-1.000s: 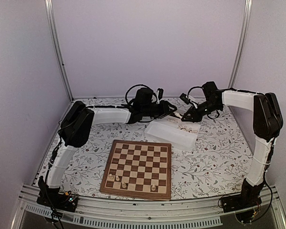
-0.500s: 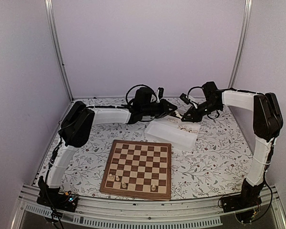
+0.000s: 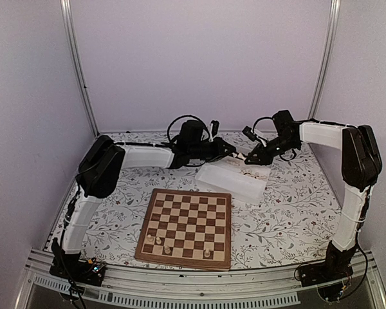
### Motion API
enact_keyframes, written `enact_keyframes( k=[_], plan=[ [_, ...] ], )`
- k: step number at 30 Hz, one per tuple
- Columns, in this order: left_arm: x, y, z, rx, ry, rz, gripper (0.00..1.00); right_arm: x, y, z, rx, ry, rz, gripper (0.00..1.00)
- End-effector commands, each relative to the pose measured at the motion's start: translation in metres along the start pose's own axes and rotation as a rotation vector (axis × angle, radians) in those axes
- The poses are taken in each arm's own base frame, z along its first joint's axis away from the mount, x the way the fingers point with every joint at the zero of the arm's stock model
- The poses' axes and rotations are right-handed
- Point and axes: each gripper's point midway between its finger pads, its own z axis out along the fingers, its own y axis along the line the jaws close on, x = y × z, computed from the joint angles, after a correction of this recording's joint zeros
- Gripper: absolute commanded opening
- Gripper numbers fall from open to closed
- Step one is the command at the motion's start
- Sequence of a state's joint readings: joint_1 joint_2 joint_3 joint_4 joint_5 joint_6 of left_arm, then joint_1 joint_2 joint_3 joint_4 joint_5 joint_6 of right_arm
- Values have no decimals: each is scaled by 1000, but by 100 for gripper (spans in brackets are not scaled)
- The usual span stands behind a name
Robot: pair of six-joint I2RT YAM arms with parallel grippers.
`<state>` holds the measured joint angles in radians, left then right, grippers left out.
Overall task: Set up the chess pieces on the board
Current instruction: Place the chess piece on the chessboard.
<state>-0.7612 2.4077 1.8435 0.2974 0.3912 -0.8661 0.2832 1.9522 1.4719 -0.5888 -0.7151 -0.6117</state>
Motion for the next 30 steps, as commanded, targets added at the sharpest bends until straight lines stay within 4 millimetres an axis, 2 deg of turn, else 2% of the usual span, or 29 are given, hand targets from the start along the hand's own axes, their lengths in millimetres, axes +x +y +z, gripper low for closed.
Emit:
enact_keyframes(
  k=[1, 3, 6, 9, 12, 14, 19, 22, 30],
  plan=[
    [-32, -34, -47, -57, -51, 200, 3, -5, 3, -8, 23, -4, -29, 11],
    [-30, -43, -68, -85, -45, 265, 3, -2, 0, -7, 29, 3, -24, 11],
    [-16, -52, -100, -146, -11, 400, 2, 3, -6, -3, 45, 21, -14, 11],
    [12, -49, -133, -233, 35, 512, 2, 9, -11, 0, 62, 39, -6, 11],
    [39, -59, -165, -271, 67, 623, 2, 12, -14, 2, 70, 50, -3, 11],
    [64, -57, -180, -307, 117, 676, 2, 14, -15, 3, 73, 53, 0, 11],
    [130, -61, -206, -291, 249, 795, 2, 15, -17, 3, 82, 60, 4, 11],
    [161, -55, -220, -276, 310, 815, 2, 19, -18, 5, 85, 69, 8, 11],
    [197, -39, -251, -284, 372, 821, 2, 24, -20, 8, 86, 83, 18, 11]
  ],
)
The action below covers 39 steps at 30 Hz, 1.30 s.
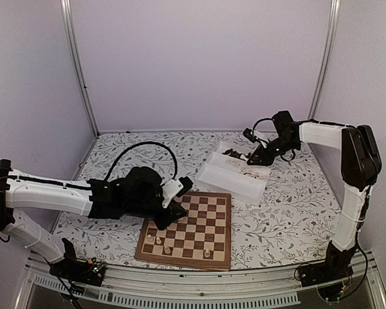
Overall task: Set up the chess pieces on the board
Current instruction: Place the chess piece on the chessboard.
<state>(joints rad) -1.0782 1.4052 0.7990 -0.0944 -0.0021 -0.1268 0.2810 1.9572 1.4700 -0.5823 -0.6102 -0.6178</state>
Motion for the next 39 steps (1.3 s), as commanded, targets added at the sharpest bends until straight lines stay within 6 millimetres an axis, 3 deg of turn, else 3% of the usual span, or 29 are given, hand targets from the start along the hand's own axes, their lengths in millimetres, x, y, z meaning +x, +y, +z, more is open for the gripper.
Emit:
enact_keyframes(
  k=[1, 10, 27, 39],
  plan=[
    [13, -9, -12, 16, -1, 38, 2, 12, -3, 8, -2, 25, 20, 11],
    [41, -23, -18, 69, 65, 45, 2, 13, -3, 8, 2, 33, 24, 11],
    [88, -30, -3, 29, 234, 61, 2, 16, -2, 10, -10, 37, 27, 11],
    [92, -29, 0, 9, 250, 71, 7, 16, -1, 11, -13, 39, 29, 11]
  ],
)
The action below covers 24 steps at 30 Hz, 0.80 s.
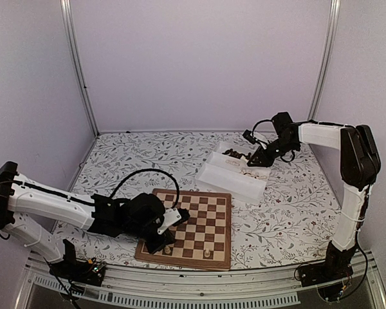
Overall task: Set up the chess pieces on the board
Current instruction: Place the chess piece on the chessboard.
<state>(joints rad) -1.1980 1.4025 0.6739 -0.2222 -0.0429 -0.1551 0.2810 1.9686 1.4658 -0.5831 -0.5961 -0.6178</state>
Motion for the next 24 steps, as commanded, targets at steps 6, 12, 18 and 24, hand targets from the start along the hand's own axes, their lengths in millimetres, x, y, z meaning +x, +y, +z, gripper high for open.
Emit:
enact_keyframes(
  k=[6, 12, 18, 24],
  plan=[
    [-5, -1, 0, -25, -6, 3, 13, 10, 2, 6, -20, 20, 22, 11],
    [-7, -1, 2, -24, -14, 7, 12, 10, 3, 7, -25, 21, 23, 11],
    [-7, -2, 4, -21, -12, 7, 12, 10, 3, 7, -27, 21, 24, 11],
    [-8, 1, 3, -36, -16, 3, 19, 10, 4, 7, -30, 20, 25, 11]
  ],
)
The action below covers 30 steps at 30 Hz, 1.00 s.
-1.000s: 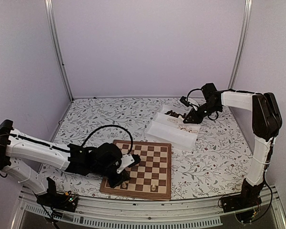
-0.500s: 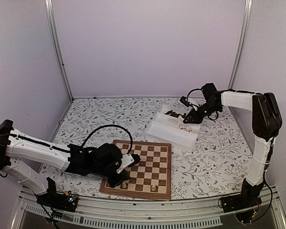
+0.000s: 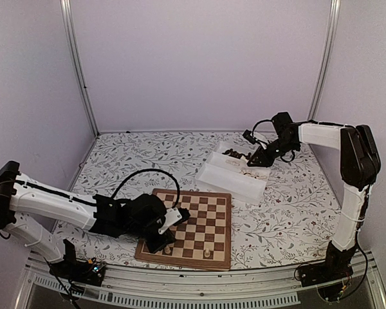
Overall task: Set up the chess pieces on the board
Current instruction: Place the chess piece on the chessboard.
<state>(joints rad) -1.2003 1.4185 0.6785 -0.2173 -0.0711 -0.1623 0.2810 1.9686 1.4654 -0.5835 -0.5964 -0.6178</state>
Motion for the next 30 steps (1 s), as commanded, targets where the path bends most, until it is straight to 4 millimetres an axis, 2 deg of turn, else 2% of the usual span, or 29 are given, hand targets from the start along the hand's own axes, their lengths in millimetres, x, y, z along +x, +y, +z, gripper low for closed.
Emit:
enact_keyframes(
  k=[1, 5, 12, 15, 17, 19, 24, 26, 30],
  plan=[
    [-9, -2, -1, -14, -21, 6, 21, 10, 3, 7, -29, 19, 23, 11],
    [-14, 2, -7, -34, -40, 2, 27, 9, 4, 6, -31, 16, 25, 11],
    [-49, 9, -35, -70, -172, 10, 35, 3, 5, 0, -30, 8, 19, 11],
    [-67, 21, -51, -112, -223, -10, 40, -7, 11, -9, -39, -18, 7, 12],
    [-85, 37, -63, -153, -276, -59, 46, -16, 18, -15, -48, -38, -11, 12],
    [-111, 51, -74, -143, -356, -148, 49, -27, 30, -21, -61, -52, -42, 12],
    [-181, 65, -91, 81, -584, -365, 51, -42, 71, -17, -86, -23, -157, 12],
    [-202, 70, -89, 136, -621, -424, 52, -47, 89, -16, -105, -13, -197, 12],
    [-229, 75, -68, 220, -639, -484, 52, -52, 122, -12, -157, 2, -253, 12]
  ],
)
